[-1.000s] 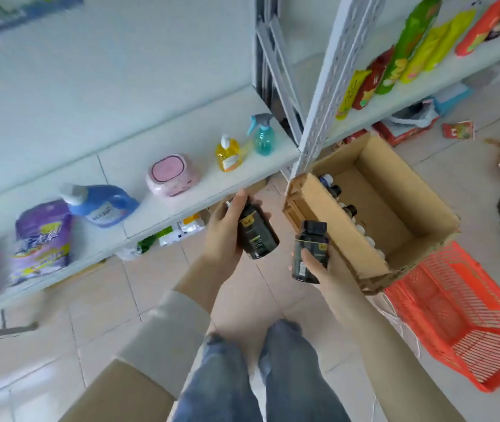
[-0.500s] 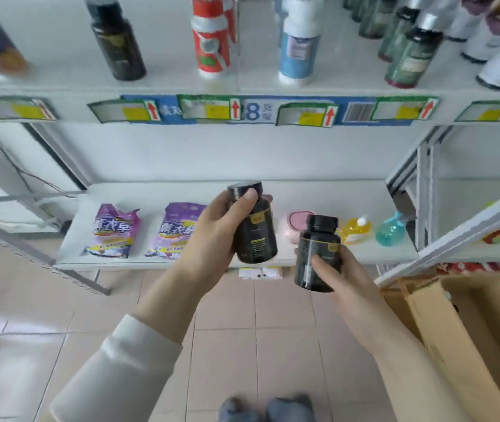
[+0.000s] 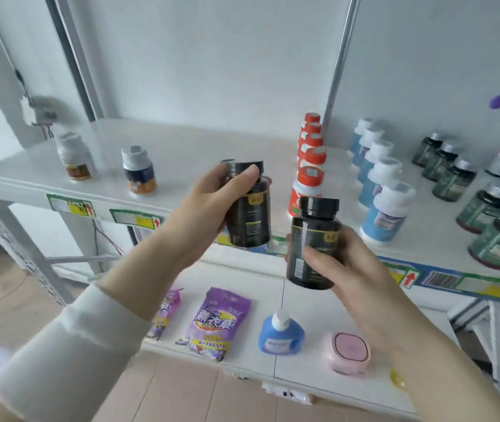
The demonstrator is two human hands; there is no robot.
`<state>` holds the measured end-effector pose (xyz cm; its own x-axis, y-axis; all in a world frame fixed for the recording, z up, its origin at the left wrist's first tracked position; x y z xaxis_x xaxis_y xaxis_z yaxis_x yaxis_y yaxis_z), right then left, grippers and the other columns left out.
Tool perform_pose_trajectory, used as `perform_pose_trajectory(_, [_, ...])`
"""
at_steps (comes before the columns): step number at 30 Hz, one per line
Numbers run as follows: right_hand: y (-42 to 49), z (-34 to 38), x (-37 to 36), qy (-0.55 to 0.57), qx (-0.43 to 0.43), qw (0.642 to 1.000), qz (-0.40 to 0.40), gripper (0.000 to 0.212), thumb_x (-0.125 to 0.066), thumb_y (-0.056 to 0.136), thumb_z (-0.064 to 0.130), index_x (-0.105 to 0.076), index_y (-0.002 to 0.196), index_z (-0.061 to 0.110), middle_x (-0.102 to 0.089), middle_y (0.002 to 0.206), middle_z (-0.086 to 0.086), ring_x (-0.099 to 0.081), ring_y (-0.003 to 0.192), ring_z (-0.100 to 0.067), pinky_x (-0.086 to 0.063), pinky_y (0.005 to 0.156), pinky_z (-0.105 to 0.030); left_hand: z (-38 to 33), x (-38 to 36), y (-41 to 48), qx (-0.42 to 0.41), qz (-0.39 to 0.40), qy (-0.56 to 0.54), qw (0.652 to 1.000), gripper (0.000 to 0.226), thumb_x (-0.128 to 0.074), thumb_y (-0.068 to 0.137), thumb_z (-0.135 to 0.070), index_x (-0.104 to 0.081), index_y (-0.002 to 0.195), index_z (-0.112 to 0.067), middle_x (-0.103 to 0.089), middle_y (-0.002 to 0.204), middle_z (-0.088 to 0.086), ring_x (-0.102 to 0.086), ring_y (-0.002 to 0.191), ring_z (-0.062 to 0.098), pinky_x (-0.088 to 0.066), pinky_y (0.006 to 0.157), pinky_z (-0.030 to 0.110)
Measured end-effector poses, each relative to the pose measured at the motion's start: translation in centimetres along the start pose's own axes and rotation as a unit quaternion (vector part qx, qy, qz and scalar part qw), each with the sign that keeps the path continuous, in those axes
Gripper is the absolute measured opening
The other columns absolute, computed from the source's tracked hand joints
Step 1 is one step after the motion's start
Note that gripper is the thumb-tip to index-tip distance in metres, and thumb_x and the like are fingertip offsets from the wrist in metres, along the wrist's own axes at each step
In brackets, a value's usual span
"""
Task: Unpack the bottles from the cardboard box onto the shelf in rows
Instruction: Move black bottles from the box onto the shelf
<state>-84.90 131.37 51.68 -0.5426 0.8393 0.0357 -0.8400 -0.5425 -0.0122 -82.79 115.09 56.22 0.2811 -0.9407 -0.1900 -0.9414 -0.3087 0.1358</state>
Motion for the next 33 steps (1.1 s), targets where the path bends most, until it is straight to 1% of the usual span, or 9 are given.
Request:
perform_pose_trajectory(4, [3.9,4.4,-0.3,-0.034,0.034,0.999,0.013,0.054,-0.069,0.067,0.032,-0.051,0.117,0.025,-0.067,0.105,0.011,-0.063,0.101,-0.004,-0.045,0.09,-0.024,-3.7,0.8,4.9,-0.011,0.028,0.053,0.998,0.013,-0.05,0.09,-0.022,-0.058,0.095,-0.013,-0.07,0.093,0.001,-0.065,0.093,0.018,-0.052,0.088,0.034])
perform_pose_trajectory(8, [8.2,7.2,-1.3,-0.076,0.019,0.995,0.068,0.071,-0.069,0.056,0.037,-0.046,0.121,0.028,-0.066,0.112,0.007,-0.06,0.109,-0.007,-0.041,0.104,-0.034,-6.0,2.2,10.6,-0.015,0.049,0.125,0.991,0.025,-0.059,0.08,-0.034,-0.059,0.097,-0.016,-0.067,0.111,0.012,-0.064,0.101,0.023,-0.052,0.092,0.038])
perform_pose_trajectory(14, [17.3,9.5,-3.1,-0.132,0.005,0.985,0.11,0.049,-0.075,0.074,0.027,-0.053,0.117,0.022,-0.066,0.111,0.0,-0.06,0.111,-0.015,-0.042,0.105,-0.041,-6.6,3.9,20.5,-0.015,0.083,0.232,0.969,0.037,-0.059,0.088,-0.033,-0.056,0.115,-0.008,-0.066,0.115,0.01,-0.063,0.108,0.02,-0.05,0.095,0.037])
perform_pose_trajectory(17, [21.6,9.8,-3.3,-0.179,-0.002,0.978,0.108,0.025,-0.071,0.077,0.025,-0.057,0.098,0.029,-0.068,0.099,0.007,-0.062,0.101,-0.008,-0.046,0.101,-0.034,-5.8,4.4,25.4,-0.009,0.12,0.256,0.959,0.035,-0.06,0.088,-0.034,-0.057,0.115,-0.012,-0.067,0.114,0.006,-0.063,0.109,0.016,-0.052,0.087,0.028])
perform_pose_trajectory(19, [24.5,9.8,-2.8,-0.23,-0.003,0.97,0.082,0.023,-0.069,0.079,0.02,-0.057,0.097,0.028,-0.068,0.1,0.006,-0.062,0.099,-0.007,-0.048,0.096,-0.028,-5.0,4.8,28.7,-0.007,0.128,0.268,0.955,0.033,-0.061,0.088,-0.035,-0.058,0.113,-0.015,-0.067,0.114,0.004,-0.063,0.107,0.014,-0.049,0.074,0.02])
perform_pose_trajectory(23, [29.3,9.0,-2.1,-0.283,-0.007,0.958,0.04,0.024,-0.073,0.076,0.013,-0.058,0.091,0.026,-0.069,0.094,0.004,-0.062,0.081,0.0,-0.046,0.067,-0.001,-2.2,5.4,34.6,0.009,0.133,0.284,0.95,0.028,-0.066,0.084,-0.033,-0.059,0.108,-0.019,-0.066,0.111,0.004,-0.063,0.101,0.016,-0.048,0.07,0.019])
perform_pose_trajectory(25, [31.5,7.9,-1.7,-0.314,-0.024,0.949,0.023,0.031,-0.076,0.073,0.014,-0.058,0.096,0.026,-0.069,0.094,0.004,-0.063,0.082,-0.004,-0.047,0.07,-0.006,-0.5,5.4,37.0,0.012,0.14,0.293,0.946,0.028,-0.068,0.083,-0.03,-0.059,0.107,-0.018,-0.064,0.102,0.002,-0.061,0.094,0.015,-0.049,0.071,0.018])
perform_pose_trajectory(29, [35.0,5.3,-0.7,-0.348,-0.061,0.935,-0.018,0.048,-0.08,0.067,0.013,-0.057,0.108,0.022,-0.067,0.1,-0.001,-0.064,0.095,-0.019,-0.052,0.09,-0.034,2.4,4.9,40.0,0.021,0.165,0.309,0.936,0.031,-0.071,0.081,-0.022,-0.059,0.108,-0.013,-0.062,0.099,0.001,-0.06,0.095,0.017,-0.053,0.082,0.026])
perform_pose_trajectory(33, [37.4,3.5,0.0,-0.38,-0.078,0.921,-0.035,0.05,-0.083,0.063,0.018,-0.059,0.106,0.021,-0.068,0.101,0.002,-0.063,0.098,-0.02,-0.052,0.09,-0.036,3.9,4.7,42.0,0.012,0.172,0.344,0.923,0.032,-0.074,0.078,-0.019,-0.062,0.106,-0.012,-0.063,0.101,0.004,-0.06,0.093,0.018,-0.053,0.089,0.031])
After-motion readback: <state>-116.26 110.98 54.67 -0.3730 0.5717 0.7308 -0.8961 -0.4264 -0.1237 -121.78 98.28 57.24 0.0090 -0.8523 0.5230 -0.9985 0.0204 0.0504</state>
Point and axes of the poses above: each hand's wrist, its own y-axis towards the middle knuckle, its own x-axis out of the back of the hand, z = x × y, the point moved 10 cm from there along y, towards the middle knuckle
